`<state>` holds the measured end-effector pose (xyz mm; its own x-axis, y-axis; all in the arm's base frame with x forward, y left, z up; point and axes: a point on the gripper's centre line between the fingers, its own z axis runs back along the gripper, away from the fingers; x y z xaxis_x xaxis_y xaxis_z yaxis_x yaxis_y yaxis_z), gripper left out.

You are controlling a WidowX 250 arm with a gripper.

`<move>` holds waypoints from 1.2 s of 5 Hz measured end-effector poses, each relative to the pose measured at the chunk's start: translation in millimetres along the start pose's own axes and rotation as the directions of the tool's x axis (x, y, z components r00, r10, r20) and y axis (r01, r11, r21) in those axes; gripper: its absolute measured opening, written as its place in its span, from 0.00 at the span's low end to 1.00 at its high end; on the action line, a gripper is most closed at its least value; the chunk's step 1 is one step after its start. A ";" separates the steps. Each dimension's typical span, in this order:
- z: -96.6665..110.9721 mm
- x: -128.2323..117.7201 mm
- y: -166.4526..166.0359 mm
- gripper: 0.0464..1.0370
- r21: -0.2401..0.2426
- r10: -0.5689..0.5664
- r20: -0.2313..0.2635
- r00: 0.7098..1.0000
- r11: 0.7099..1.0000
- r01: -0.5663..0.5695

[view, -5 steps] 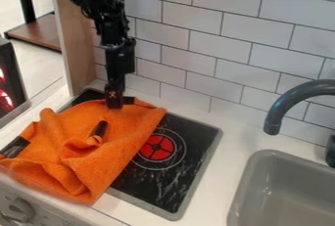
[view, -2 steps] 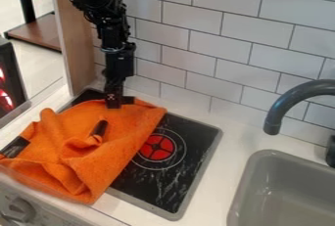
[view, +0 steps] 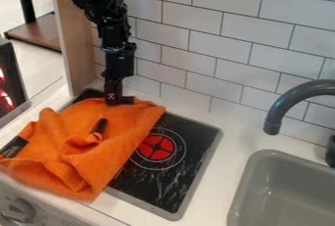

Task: Fold the cloth from bottom right to top left

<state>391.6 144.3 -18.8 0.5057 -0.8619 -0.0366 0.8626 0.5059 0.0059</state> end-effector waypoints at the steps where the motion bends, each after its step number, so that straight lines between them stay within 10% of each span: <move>1: 3.2 1.7 -0.5 0.01 0.003 0.006 0.013 1.000 1.000 -0.006; 4: 70.2 -7.9 -37.6 0.01 0.114 -0.046 0.022 0.999 0.993 0.043; 6: 80.7 -17.1 -92.0 0.01 0.102 -0.186 0.042 0.982 0.978 0.181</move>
<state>304.7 109.8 61.9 0.3370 -0.9415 0.0045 0.9365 0.3357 0.1011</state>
